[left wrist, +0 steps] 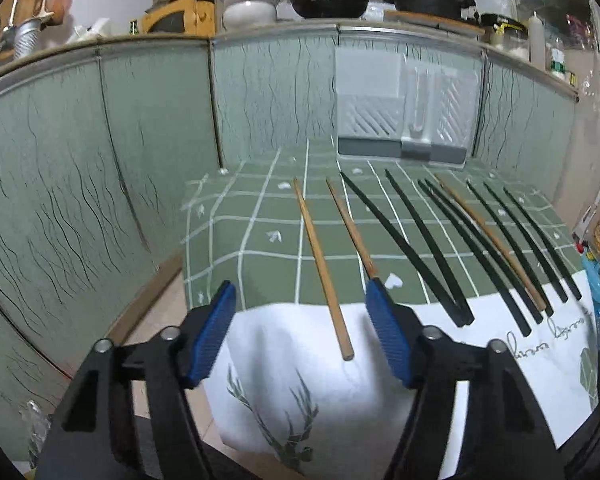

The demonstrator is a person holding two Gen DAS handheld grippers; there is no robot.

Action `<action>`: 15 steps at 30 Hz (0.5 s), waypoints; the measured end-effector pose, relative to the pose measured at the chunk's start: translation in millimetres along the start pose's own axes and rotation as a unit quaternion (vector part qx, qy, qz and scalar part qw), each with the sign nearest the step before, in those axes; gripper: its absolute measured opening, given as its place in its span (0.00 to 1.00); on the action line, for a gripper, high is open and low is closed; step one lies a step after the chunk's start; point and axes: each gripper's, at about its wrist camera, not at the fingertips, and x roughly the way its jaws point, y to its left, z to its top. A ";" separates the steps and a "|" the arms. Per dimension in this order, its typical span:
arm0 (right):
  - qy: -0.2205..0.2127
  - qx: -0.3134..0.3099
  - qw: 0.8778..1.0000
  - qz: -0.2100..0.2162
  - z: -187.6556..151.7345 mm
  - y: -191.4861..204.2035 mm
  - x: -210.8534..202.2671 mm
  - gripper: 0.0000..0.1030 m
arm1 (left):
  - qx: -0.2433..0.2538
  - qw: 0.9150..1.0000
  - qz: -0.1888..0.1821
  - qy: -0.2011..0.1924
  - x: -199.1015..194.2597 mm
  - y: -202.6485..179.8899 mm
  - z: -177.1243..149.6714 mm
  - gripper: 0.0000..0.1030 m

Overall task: Organize utensils
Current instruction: 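Close left tool on a wooden chopstick while right tool closes on a black chopstick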

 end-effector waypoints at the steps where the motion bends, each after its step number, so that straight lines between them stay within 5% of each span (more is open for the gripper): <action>1: 0.008 0.003 1.000 0.000 -1.1 -0.7 5.4 0.72 | 0.001 1.000 -0.004 0.004 3.5 -1.8 -0.3 0.57; 7: 0.037 0.000 0.999 0.002 -4.7 4.7 30.4 0.48 | 0.007 1.000 -0.012 0.017 19.1 -11.6 1.0 0.42; 15: 0.056 0.002 0.998 0.004 -8.5 12.2 57.8 0.35 | 0.022 1.000 -0.001 0.022 32.8 -21.2 -0.7 0.23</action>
